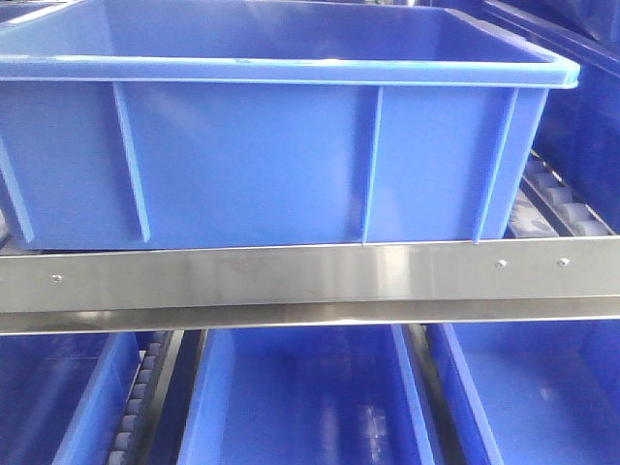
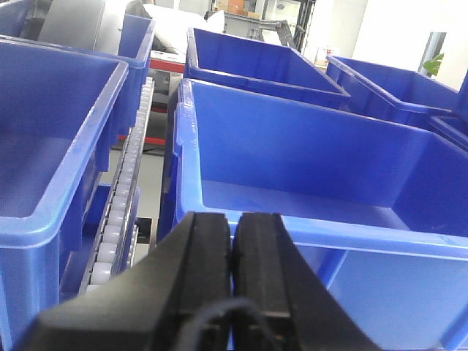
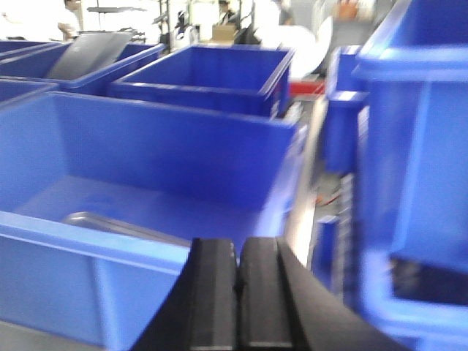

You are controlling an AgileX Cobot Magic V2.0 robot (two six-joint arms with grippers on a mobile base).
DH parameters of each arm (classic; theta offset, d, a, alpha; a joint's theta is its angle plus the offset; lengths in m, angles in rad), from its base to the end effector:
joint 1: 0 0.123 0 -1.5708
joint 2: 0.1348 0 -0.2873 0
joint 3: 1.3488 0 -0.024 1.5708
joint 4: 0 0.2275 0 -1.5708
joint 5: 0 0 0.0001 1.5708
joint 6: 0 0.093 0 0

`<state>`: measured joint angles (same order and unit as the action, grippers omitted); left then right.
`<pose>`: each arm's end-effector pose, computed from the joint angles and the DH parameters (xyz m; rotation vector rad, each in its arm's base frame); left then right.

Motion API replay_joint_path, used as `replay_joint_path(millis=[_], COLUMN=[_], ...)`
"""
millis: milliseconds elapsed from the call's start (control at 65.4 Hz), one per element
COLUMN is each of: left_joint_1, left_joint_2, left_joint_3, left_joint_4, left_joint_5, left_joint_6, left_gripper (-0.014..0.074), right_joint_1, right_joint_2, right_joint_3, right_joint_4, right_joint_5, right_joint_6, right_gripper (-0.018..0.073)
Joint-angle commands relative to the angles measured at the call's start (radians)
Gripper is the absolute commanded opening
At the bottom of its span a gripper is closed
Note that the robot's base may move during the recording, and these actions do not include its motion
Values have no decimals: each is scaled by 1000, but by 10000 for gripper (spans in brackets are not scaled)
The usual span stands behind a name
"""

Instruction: Grab silver tray and place in blue box

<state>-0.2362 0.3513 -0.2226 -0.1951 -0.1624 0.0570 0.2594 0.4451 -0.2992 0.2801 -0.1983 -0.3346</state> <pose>0.0654 -0.0128 0.2826 0.0476 1.4583 -0.2810 0.0789 0.0157 0.3032 -0.1845 1.4282 0.1248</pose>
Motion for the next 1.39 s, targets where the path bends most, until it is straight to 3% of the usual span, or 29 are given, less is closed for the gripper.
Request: replay_joint_path(millis=[0,138,230,291,459,643,765,888,1377], left_joint_1=[-9,-9,-9,-9,-9,-9,-9,-9,-9], left_joint_2=[5,5,5,5,5,5,5,5,5], left_joint_3=[-29,-29,-29,-29,-29,-29,-29,-29,-29], left_joint_4=[4,4,4,4,4,4,4,4,4], left_joint_5=[-81,-81,-81,-81,-81,-81,-81,-81,-81], left_joint_6=[-4,-4,-4,-4,-4,-4,-4,-4,-4], left_gripper=[-6,-6,-6,-6,-6,-6,-6,-6,-6], right_joint_1=[-72,-200,-238,-243,-244,-245,-245,-245,-245], right_joint_2=[-61,-186,-277,-339,-480,-476,-476,-476,-476], right_joint_3=[-9,45,77,104,198,312,309,309,309], right_joint_4=[-130,-222,-351,-382,-383,-383,-340,-302,-301], right_joint_5=[-55,63,136,163,178,33,56,63,63], right_joint_6=[20,292,411,452,451,417,345,345,345], right_gripper=[57,57,57,57,57,57,57,57,57])
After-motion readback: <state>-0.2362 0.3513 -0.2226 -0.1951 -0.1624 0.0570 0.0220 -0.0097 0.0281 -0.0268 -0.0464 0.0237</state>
